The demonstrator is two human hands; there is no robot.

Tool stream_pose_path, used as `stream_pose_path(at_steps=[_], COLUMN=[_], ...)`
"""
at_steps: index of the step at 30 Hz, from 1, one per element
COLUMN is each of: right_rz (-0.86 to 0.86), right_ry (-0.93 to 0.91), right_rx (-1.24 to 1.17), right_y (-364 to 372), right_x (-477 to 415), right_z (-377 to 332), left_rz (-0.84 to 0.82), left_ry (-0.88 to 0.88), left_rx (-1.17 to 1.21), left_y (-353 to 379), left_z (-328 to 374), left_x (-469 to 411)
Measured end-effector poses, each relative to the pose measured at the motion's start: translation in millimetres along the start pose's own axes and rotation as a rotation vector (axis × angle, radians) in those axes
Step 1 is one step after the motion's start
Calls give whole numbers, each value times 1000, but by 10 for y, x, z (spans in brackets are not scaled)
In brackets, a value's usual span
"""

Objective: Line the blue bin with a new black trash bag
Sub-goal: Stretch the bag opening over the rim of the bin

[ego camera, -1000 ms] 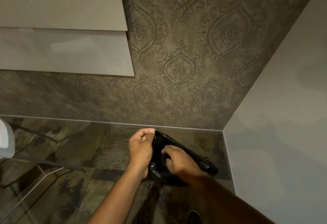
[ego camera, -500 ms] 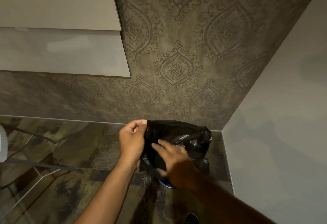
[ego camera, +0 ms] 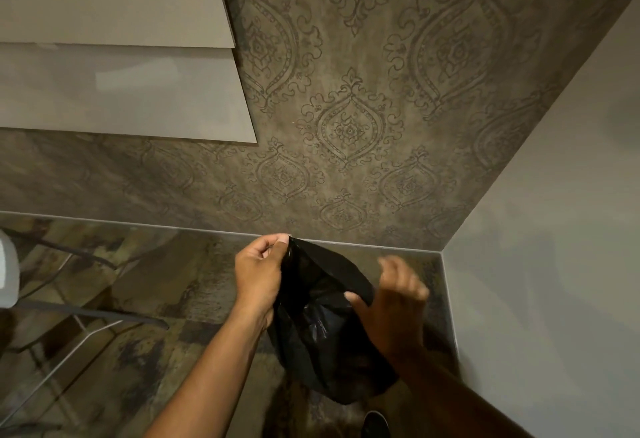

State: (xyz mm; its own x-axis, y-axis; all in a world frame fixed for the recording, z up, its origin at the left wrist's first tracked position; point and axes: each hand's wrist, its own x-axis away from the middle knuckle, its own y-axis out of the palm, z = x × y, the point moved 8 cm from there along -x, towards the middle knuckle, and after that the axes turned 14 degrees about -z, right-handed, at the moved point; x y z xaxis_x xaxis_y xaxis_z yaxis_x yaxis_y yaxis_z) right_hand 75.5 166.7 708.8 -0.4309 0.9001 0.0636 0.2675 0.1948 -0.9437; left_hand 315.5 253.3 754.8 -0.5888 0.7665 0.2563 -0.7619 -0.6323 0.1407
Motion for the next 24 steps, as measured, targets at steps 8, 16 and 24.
stream_pose_path(at_steps=[8,16,24], right_rz=[-466,-306,-260], right_ry=[318,493,640], right_rx=[-531,-733,-641], right_y=[694,1160,2101], right_x=[-26,-208,-383], right_z=[791,1355,1914], left_rz=[-141,-233,-373], left_ry=[-8,-135,-248], left_rx=[-186,-306,-360], left_y=[12,55,12], left_z=[-228,-1184,-2577], left_x=[-23,13,-82])
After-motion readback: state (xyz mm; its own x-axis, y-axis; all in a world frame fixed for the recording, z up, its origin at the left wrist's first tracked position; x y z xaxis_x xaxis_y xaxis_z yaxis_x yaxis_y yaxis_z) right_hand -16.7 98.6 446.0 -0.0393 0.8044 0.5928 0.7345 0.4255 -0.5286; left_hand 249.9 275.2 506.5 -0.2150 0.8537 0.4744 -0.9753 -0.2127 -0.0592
